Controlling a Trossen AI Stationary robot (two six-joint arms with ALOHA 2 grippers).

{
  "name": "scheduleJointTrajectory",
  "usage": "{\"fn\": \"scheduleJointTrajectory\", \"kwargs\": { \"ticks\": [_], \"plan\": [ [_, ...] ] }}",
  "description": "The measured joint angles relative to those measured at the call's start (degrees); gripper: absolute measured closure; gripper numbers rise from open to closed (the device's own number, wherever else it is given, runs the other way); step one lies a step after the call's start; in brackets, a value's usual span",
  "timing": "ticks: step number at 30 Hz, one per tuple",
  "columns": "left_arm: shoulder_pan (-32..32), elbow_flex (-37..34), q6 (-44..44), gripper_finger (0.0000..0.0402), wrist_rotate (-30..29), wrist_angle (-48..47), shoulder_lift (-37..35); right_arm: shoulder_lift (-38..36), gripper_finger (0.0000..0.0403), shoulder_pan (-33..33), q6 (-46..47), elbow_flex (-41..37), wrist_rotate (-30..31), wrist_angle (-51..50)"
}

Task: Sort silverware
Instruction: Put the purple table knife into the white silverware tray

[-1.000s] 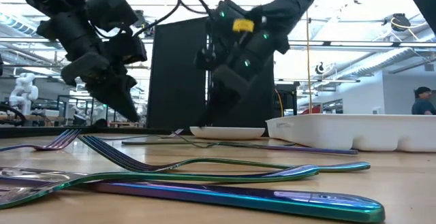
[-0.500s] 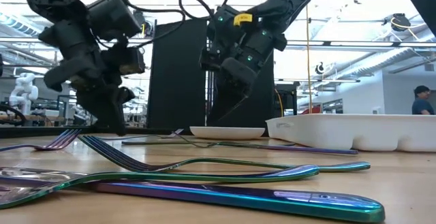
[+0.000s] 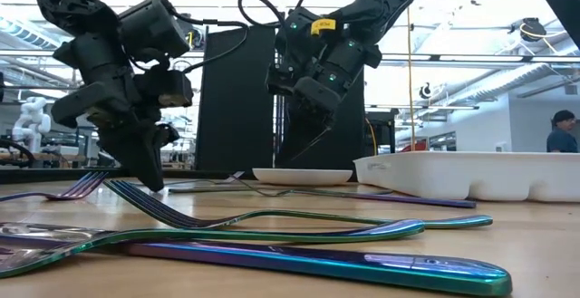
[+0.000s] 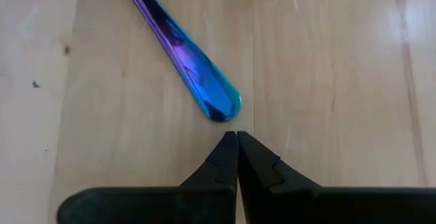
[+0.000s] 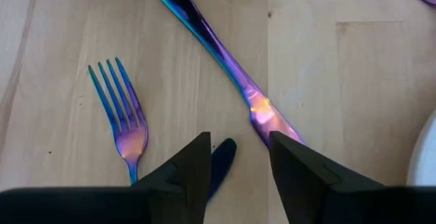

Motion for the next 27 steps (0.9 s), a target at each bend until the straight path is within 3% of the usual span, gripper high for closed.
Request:
{"fn": "scheduleJointTrajectory", "kwargs": {
  "ticks": [10, 27],
  "plan": [
    [0.01, 0.00, -0.02, 0.0401, -0.20, 3.02, -3.35, -0.07, 0.0261, 0.02, -0.93, 0.04, 0.02, -0.31],
    [0.01, 0.24, 0.02, 0.0401, -0.95, 5.32, 2.63, -0.09, 0.0261, 0.02, -1.05, 0.04, 0.07, 0.16]
  ]
}}
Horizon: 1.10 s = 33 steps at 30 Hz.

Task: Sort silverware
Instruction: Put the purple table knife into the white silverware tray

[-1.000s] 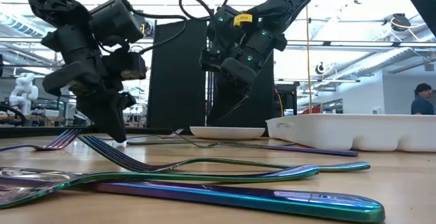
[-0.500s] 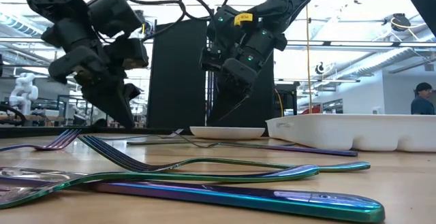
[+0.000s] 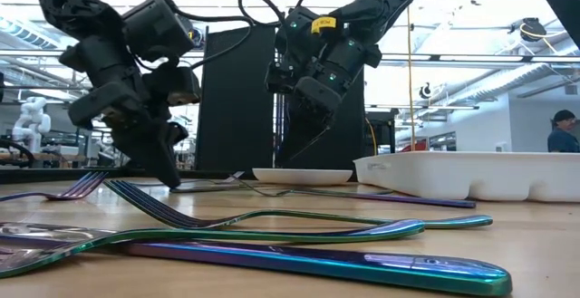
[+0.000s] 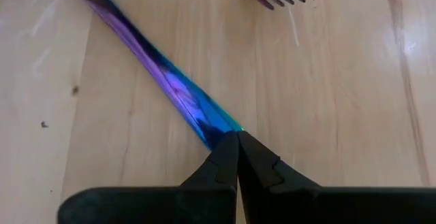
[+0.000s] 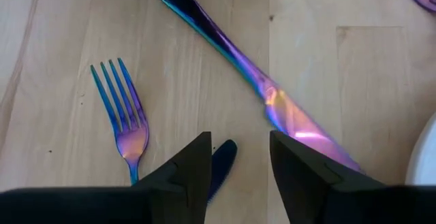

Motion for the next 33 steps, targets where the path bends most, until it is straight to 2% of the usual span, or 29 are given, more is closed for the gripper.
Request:
{"fn": "scheduleJointTrajectory", "kwargs": {
  "ticks": [10, 15, 22, 27, 33],
  "plan": [
    [0.00, 0.18, 0.55, 0.0401, -1.78, -6.96, -0.06, 0.00, 0.0261, -0.64, -5.09, 0.02, 0.15, 3.78],
    [0.00, 0.10, 0.38, 0.0401, -1.85, -6.89, -0.04, -0.02, 0.0261, -1.73, -5.10, 0.04, -4.35, 0.64],
    [0.00, 0.00, 0.50, 0.0401, -2.09, -6.74, 0.01, -0.02, 0.0261, -2.83, -12.52, 0.04, -0.98, -7.99],
    [0.00, -0.04, 1.31, 0.0401, -2.46, -6.65, 0.04, -0.02, 0.0261, -3.05, -17.50, 0.04, 1.35, -7.39],
    [0.02, -0.06, 1.55, 0.0401, -3.05, -6.63, 0.07, -0.02, 0.0261, -3.06, -18.48, 0.04, 1.02, -8.02]
  ]
}}
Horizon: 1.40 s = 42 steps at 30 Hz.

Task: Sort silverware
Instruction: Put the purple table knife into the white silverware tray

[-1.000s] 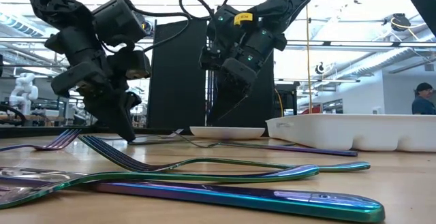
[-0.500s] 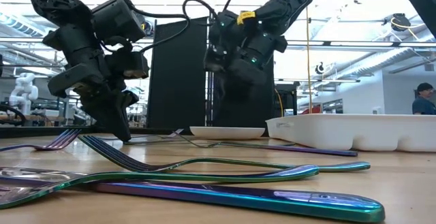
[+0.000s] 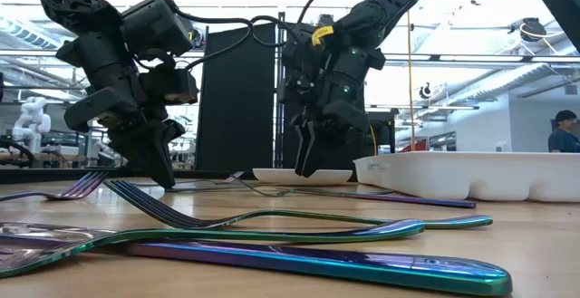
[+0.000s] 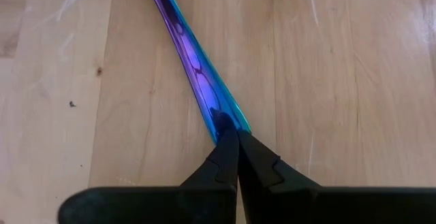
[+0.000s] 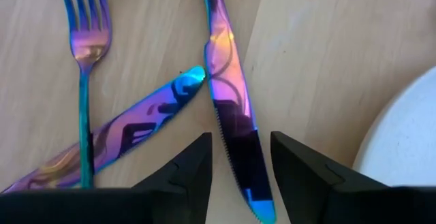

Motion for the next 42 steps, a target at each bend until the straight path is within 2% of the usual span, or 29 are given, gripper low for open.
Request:
{"fn": "scheduleJointTrajectory", "kwargs": {
  "ticks": [7, 14, 24, 27, 35, 42],
  "plan": [
    [0.00, 0.00, 0.20, 0.0402, -0.01, 0.04, 0.02, 0.17, 0.0261, -0.17, -1.02, 0.00, -0.96, -0.30],
    [0.03, -0.02, 0.27, 0.0402, -0.03, 0.08, 0.02, 3.49, 0.0261, -0.41, -1.47, 0.10, -0.72, -0.36],
    [0.02, -0.02, 0.02, 0.0402, -0.08, 0.13, 0.02, 4.31, 0.0264, -0.46, 0.24, 0.20, 1.51, -0.83],
    [0.04, -0.02, 0.02, 0.0402, -0.08, 0.13, 0.04, 4.37, 0.0279, -0.46, 0.34, 0.20, 1.60, -1.85],
    [0.07, -0.17, -0.13, 0.0401, -0.69, 1.09, 0.04, 4.48, 0.0351, -0.43, -0.12, 0.11, 1.59, -2.64],
    [0.09, 0.30, -2.07, 0.0361, -1.27, 2.10, -1.89, 3.51, 0.0349, 0.01, 1.54, 0.04, 1.96, -3.96]
  ]
}}
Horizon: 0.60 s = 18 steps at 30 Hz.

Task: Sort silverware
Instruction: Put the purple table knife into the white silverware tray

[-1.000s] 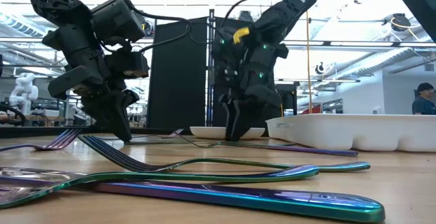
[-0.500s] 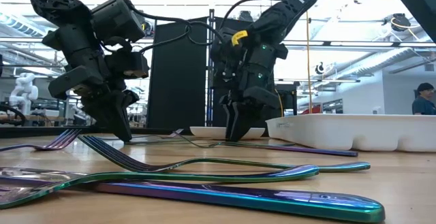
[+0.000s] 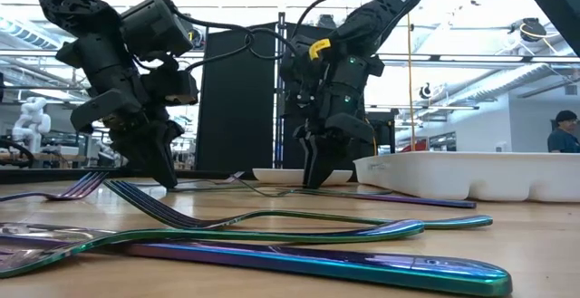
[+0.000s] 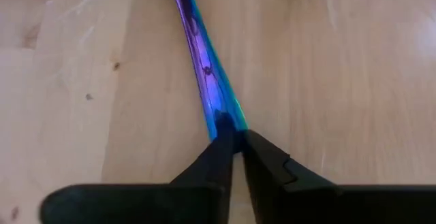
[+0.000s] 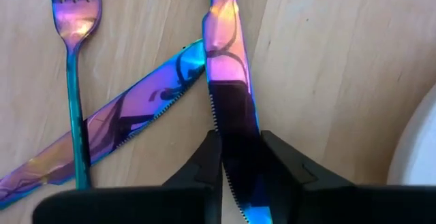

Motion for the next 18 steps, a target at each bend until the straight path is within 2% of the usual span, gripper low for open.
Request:
{"fn": "scheduleJointTrajectory", "kwargs": {
  "ticks": [6, 11, 15, 17, 18],
  "plan": [
    [-0.04, 3.43, -1.02, 0.0311, -1.18, 0.52, -5.56, -2.68, 0.0350, 0.43, 2.50, -0.38, 1.51, -1.46],
    [-0.04, 6.90, -0.05, 0.0281, -8.09, -0.32, -11.10, -4.90, 0.0351, 0.47, 3.64, -0.37, 1.32, -2.67],
    [0.44, 7.44, 2.35, 0.0274, -13.76, -0.57, -14.61, -6.73, 0.0351, 0.76, 4.34, -0.37, 1.17, -2.73],
    [1.89, 7.53, 1.38, 0.0274, -12.58, -1.27, -14.96, -8.01, 0.0351, 0.80, 4.75, -0.25, 0.96, -2.08],
    [3.08, 7.55, 0.28, 0.0273, -9.19, -1.96, -14.62, -8.66, 0.0351, 0.81, 4.98, -0.24, 0.88, -1.98]
  ]
}}
